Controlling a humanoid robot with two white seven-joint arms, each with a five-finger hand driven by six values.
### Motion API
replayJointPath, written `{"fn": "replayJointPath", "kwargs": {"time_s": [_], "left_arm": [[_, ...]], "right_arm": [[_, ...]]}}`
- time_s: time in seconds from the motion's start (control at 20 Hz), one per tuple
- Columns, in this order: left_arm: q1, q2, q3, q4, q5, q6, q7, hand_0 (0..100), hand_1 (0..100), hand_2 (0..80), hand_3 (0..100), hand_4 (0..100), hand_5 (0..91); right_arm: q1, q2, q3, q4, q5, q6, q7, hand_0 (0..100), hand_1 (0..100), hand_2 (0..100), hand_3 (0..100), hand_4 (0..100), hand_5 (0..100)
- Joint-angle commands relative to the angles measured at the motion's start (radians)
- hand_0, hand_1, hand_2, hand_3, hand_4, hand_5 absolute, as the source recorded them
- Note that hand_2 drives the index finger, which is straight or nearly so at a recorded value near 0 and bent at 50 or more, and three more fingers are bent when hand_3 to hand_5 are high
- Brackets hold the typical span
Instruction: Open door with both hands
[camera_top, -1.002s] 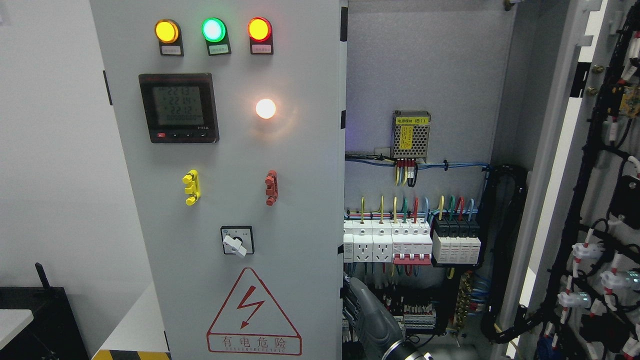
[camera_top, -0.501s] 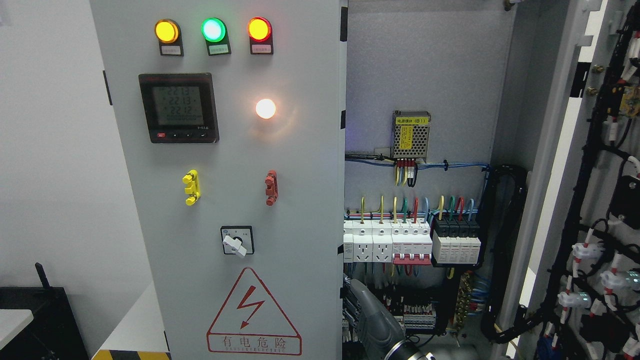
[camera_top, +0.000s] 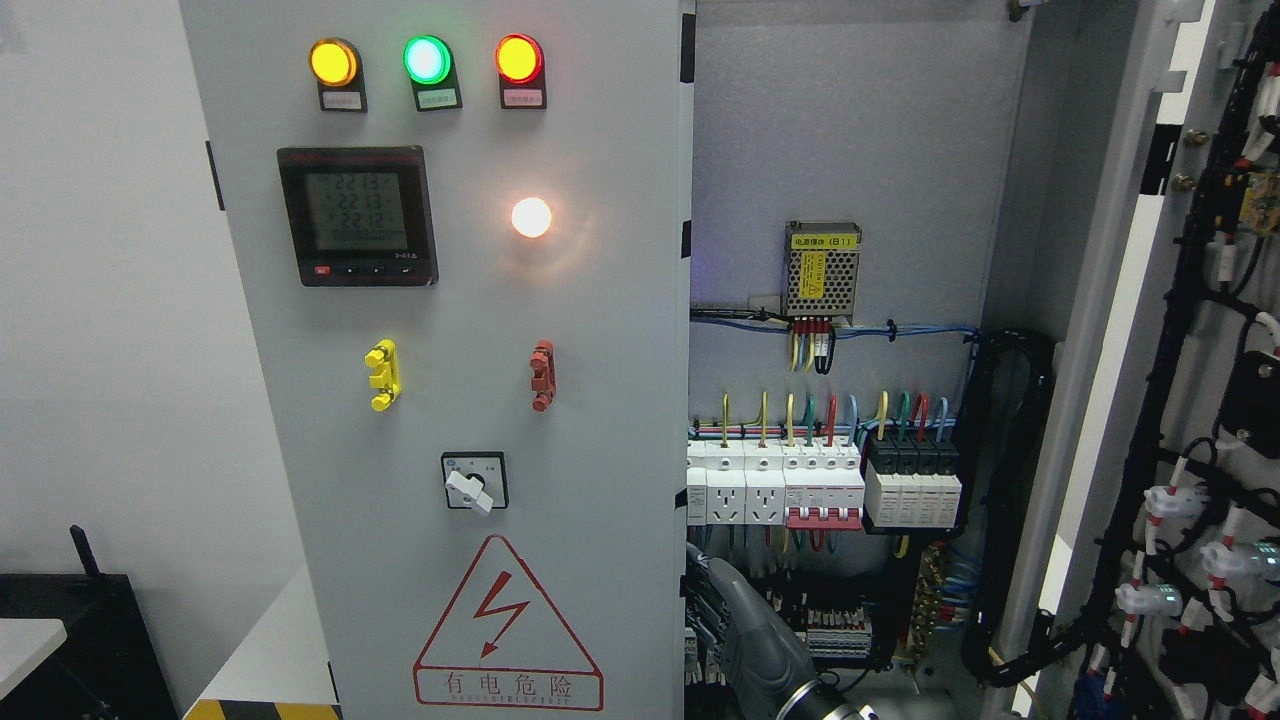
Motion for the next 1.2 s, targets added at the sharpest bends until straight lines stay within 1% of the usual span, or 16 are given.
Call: {"fn": "replayJointPath", "kwargs": {"time_s": [0.0, 0.45, 0.55, 0.6, 0.65, 1.15], "left_arm": [[-0.015, 0.0, 0.0, 0.0, 0.0, 0.0, 0.0, 0, 0, 0.0, 0, 0, 0.0], [-0.015, 0.0, 0.0, 0.0, 0.0, 0.0, 0.0, 0, 0, 0.0, 0, 0, 0.0], [-0.015, 0.0, 0.0, 0.0, 0.0, 0.0, 0.0, 0, 0, 0.0, 0, 0, 0.0], [-0.015, 0.0, 0.0, 0.0, 0.0, 0.0, 0.0, 0, 0, 0.0, 0, 0, 0.0], [-0.015, 0.0, 0.0, 0.0, 0.0, 0.0, 0.0, 0, 0, 0.0, 0, 0, 0.0], [-0.015, 0.0, 0.0, 0.0, 0.0, 0.0, 0.0, 0, 0, 0.0, 0, 0, 0.0]], "right_arm": [[0.001, 0.027, 0.001, 0.001, -0.006, -0.001, 0.0, 38, 0, 0, 0, 0, 0], [-0.007, 0.027, 0.004, 0.001, -0.006, -0.001, 0.002, 38, 0, 0, 0, 0, 0], [-0.007, 0.028, 0.004, 0.001, -0.006, -0.001, 0.008, 38, 0, 0, 0, 0, 0], [-0.007, 0.028, 0.004, 0.001, -0.006, 0.001, 0.025, 38, 0, 0, 0, 0, 0], [-0.007, 0.028, 0.004, 0.002, -0.006, 0.001, 0.029, 38, 0, 0, 0, 0, 0], [-0.009, 0.028, 0.001, 0.004, -0.006, -0.001, 0.034, 38, 0, 0, 0, 0, 0]]}}
